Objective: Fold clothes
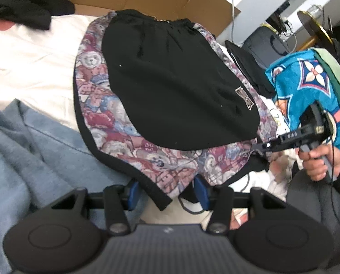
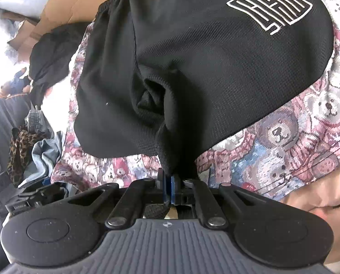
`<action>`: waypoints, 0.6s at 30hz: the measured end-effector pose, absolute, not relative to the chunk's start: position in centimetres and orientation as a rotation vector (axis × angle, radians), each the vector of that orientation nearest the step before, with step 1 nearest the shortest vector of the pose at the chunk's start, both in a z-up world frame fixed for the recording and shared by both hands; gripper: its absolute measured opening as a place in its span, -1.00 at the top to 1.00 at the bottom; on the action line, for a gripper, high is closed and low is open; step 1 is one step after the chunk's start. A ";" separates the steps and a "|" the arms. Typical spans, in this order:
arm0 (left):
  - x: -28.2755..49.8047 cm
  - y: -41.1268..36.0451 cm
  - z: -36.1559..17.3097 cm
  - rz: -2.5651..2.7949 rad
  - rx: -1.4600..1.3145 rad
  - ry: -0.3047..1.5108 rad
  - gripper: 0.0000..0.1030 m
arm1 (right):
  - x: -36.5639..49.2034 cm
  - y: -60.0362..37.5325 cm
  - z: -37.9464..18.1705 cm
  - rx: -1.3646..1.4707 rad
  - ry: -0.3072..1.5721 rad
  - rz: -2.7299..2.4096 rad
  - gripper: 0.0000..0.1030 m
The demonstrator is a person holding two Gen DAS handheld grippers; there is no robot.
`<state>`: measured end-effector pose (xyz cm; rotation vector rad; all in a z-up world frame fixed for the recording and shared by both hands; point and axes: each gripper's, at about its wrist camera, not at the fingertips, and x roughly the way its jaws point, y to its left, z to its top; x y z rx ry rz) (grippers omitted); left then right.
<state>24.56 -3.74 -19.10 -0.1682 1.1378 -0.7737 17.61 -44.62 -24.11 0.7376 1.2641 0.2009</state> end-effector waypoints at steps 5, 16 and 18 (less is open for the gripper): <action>24.7 -3.0 -18.8 -0.757 -0.236 1.141 -0.02 | 17.2 -44.7 -24.3 0.738 1.273 0.195 0.82; 25.6 -2.5 -20.1 -0.651 -0.306 1.186 0.08 | 16.3 -44.4 -25.3 0.757 1.282 0.230 0.77; 25.8 -2.8 -20.5 -0.612 -0.272 1.212 0.38 | 16.3 -44.4 -25.5 0.760 1.271 0.234 0.77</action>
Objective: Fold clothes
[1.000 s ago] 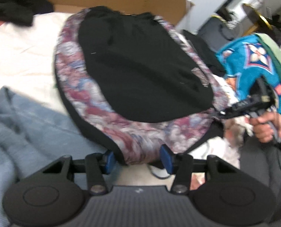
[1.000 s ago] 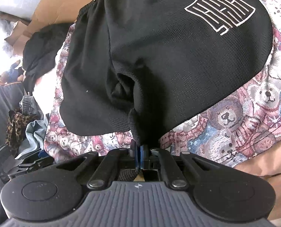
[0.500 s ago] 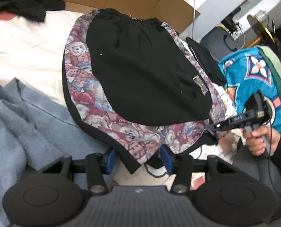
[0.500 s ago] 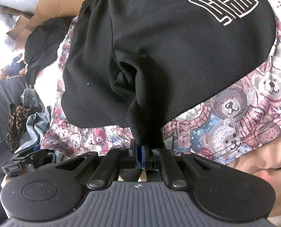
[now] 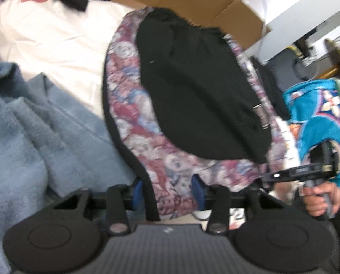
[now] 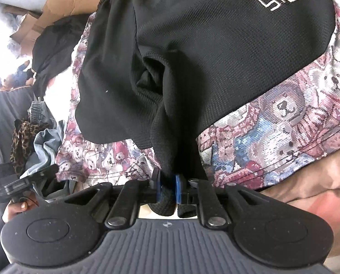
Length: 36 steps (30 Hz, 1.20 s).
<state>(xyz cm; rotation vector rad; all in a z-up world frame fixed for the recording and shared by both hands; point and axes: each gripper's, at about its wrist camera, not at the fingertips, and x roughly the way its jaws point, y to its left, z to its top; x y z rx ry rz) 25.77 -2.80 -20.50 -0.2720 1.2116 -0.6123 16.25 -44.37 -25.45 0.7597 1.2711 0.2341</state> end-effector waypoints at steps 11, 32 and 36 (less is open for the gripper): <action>25.1 -1.4 -17.8 -0.516 -0.142 1.240 0.95 | 15.8 -44.0 -25.4 0.796 1.253 0.286 0.21; 26.6 0.5 -13.7 -0.469 -0.021 1.233 0.95 | 15.6 -41.0 -25.2 0.781 1.294 0.474 1.00; 27.0 1.1 -12.5 -0.461 -0.018 1.215 0.95 | 14.9 -40.8 -24.5 0.801 1.293 0.532 1.00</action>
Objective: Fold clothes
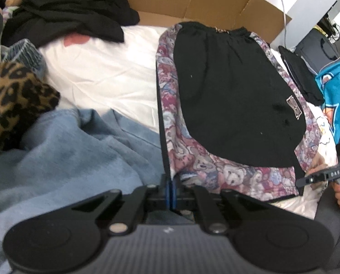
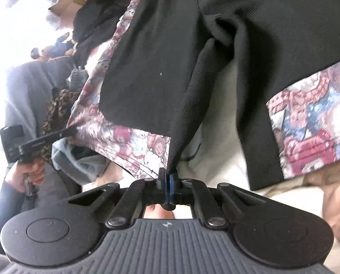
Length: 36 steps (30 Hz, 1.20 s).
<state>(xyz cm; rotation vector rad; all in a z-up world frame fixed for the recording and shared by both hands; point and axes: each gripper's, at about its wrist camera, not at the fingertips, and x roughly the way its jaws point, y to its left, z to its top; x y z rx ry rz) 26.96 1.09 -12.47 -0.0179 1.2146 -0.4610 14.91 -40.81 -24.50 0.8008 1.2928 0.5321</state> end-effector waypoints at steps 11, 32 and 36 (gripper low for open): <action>27.9 1.1 -13.0 -0.417 0.027 1.260 0.80 | 15.0 -42.7 -25.2 0.847 1.280 0.405 0.25; 28.9 -0.6 -8.1 -0.451 0.018 1.140 0.50 | 14.9 -44.6 -18.8 0.413 1.218 0.184 -0.03; 29.0 -2.2 -9.1 -0.494 0.003 1.134 0.50 | 14.8 -42.7 -19.4 0.307 1.273 0.176 -0.03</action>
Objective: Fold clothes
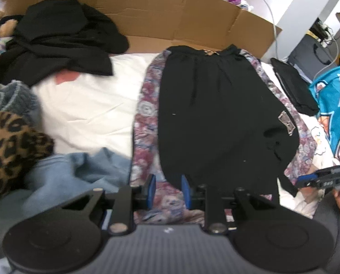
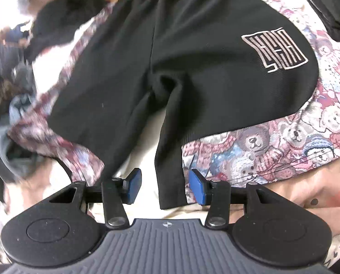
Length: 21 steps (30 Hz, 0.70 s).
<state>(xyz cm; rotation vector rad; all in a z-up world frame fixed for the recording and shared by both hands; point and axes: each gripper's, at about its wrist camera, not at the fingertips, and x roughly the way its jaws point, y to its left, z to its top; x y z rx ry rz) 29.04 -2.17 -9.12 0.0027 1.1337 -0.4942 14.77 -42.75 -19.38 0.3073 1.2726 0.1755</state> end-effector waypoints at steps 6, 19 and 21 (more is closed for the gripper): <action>29.0 -3.6 -11.0 -0.541 -0.034 1.137 0.50 | 14.0 -41.2 -20.8 0.166 1.324 0.114 -0.02; 28.3 -5.3 -13.7 -0.586 -0.036 1.158 0.50 | 12.9 -41.3 -19.9 -0.007 1.377 0.126 0.87; 28.2 -5.4 -14.1 -0.586 -0.032 1.165 0.50 | 12.5 -41.4 -19.6 -0.050 1.398 0.140 0.87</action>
